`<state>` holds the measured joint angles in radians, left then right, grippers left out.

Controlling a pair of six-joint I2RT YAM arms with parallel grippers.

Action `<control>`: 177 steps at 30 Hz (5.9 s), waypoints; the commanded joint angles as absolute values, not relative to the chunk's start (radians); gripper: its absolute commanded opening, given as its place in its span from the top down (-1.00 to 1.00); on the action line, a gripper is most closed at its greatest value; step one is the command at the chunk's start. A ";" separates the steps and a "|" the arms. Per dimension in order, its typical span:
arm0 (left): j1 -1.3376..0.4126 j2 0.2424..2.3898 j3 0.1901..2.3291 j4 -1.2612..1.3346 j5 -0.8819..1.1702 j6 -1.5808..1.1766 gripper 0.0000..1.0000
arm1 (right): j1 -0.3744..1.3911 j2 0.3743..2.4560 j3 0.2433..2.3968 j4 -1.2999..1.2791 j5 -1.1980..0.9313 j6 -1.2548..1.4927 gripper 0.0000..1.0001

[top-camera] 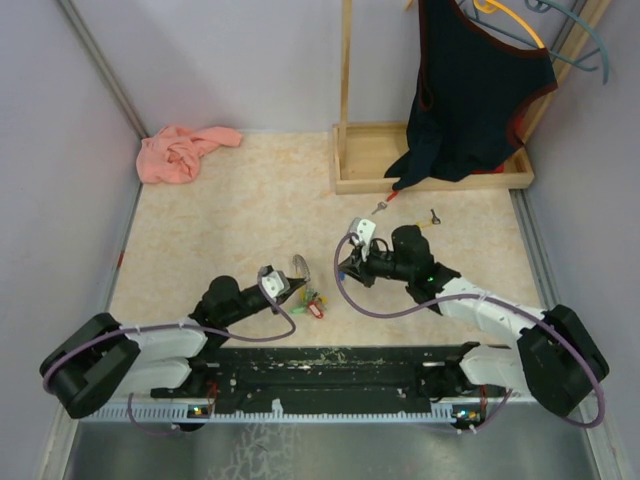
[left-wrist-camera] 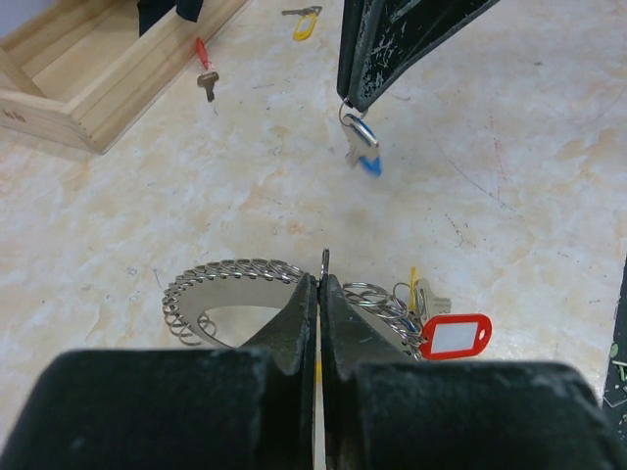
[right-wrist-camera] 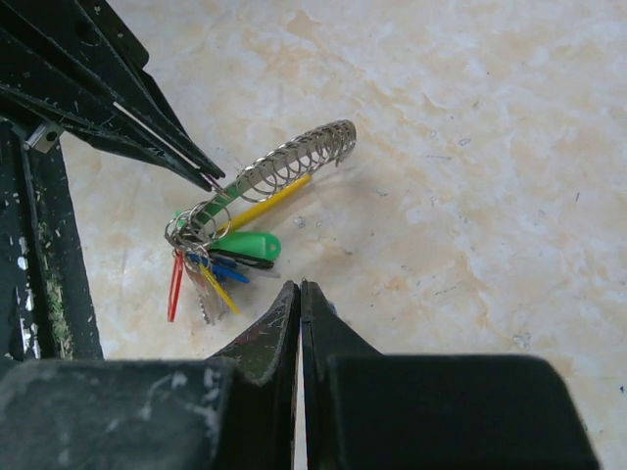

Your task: Put the keys on the keyring

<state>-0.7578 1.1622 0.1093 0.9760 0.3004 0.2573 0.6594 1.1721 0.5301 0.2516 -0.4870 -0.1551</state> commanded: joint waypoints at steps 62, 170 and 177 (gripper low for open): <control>-0.662 1.216 0.244 0.882 0.719 0.276 0.98 | 0.724 1.295 0.663 0.207 -0.815 -0.508 1.00; -0.646 1.103 0.087 1.098 0.382 0.189 0.98 | 0.698 1.643 1.029 -0.203 -0.014 0.074 0.32; -0.644 1.098 0.086 1.088 0.386 0.189 0.98 | 0.668 1.720 1.135 -0.345 -0.053 0.099 0.32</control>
<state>-0.6518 1.1233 0.0959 1.0344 0.3820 0.1986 0.6941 1.6913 1.0763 -0.2348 -0.0174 0.0761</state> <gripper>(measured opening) 0.015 0.337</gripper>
